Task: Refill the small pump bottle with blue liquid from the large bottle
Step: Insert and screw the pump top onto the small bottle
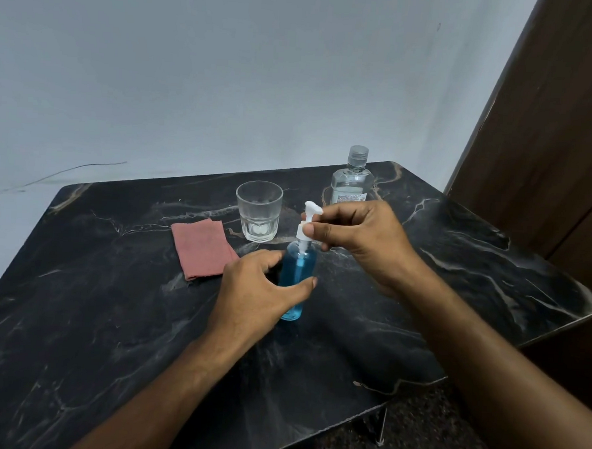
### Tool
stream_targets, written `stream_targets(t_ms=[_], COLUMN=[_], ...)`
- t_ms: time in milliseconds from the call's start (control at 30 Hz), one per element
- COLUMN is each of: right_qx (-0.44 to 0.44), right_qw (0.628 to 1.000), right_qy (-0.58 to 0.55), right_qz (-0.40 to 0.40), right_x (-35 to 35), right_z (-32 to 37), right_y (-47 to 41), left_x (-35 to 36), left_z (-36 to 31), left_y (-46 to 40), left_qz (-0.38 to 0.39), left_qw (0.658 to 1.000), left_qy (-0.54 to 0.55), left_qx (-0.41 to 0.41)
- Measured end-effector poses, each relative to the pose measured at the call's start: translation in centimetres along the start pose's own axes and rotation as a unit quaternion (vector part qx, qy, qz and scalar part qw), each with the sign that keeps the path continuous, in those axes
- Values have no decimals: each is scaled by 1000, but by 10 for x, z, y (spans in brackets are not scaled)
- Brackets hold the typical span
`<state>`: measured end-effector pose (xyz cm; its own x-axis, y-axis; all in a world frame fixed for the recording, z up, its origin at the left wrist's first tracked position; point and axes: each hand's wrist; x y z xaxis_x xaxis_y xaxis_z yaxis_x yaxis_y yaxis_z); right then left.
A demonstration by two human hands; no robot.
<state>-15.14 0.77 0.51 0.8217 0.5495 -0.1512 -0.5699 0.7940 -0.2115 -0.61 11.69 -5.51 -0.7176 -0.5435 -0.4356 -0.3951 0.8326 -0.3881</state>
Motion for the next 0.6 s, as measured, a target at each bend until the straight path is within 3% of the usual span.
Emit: stream_targets(t_ms=[233,600], right_qx=[31,58], right_qw=[998,997], right_qy=[-31,37], right_qz=[43,-25], right_x=[-1,21], right_z=[-3,-12], right_y=[2,10], left_x=[2,8], left_z=[0,1], left_y=[1,4], left_qz=[4,-6], left_qw=[1000,1000], left_qy=[-11,-25], left_qx=[2,-2])
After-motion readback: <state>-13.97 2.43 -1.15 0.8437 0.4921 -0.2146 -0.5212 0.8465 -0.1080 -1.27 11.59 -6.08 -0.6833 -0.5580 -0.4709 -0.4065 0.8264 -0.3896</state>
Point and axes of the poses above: each hand's wrist, its own y-axis away from the middle knuckle, its own x-axis out of the palm, z = x × y, and after that the axes turned 3 degrees about x, right-handed
